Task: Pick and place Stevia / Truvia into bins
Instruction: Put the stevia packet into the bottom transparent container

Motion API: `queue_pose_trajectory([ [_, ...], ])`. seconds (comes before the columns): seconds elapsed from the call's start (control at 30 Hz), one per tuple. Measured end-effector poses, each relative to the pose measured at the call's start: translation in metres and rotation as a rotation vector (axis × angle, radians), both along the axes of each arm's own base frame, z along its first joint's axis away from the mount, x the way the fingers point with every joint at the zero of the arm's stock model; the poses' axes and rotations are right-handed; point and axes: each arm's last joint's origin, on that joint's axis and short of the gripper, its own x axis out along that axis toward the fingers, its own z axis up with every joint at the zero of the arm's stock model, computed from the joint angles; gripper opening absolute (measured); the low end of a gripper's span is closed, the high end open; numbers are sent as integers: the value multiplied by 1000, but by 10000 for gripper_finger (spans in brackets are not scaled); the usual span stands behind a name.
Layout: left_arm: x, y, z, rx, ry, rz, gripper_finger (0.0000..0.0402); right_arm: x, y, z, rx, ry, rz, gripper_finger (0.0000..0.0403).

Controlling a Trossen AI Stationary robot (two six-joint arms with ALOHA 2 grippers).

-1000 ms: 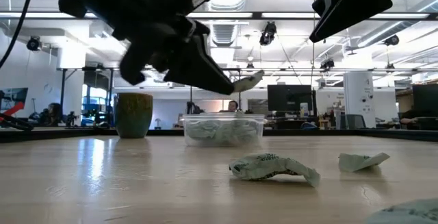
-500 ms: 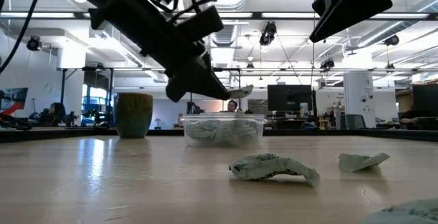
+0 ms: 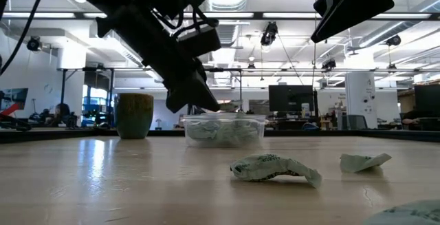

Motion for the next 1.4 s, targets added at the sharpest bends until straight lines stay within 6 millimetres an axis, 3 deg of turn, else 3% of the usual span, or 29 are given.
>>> queue_pose_trajectory([
  [0.53, -6, -5, 7, 18, 36, -8, 143, -1, 0, -7, 7, -14, 6, 68],
  [0.97, -67, -58, 81, -83, -121, -178, 148, -8, 10, -42, 256, -132, 364, 68],
  [1.2, -94, -77, 91, -120, -168, -270, 148, -23, 9, -67, 288, -201, 401, 68],
  [1.4, -103, -86, 89, -123, -161, -311, 148, -29, 13, -76, 303, -233, 430, 68],
])
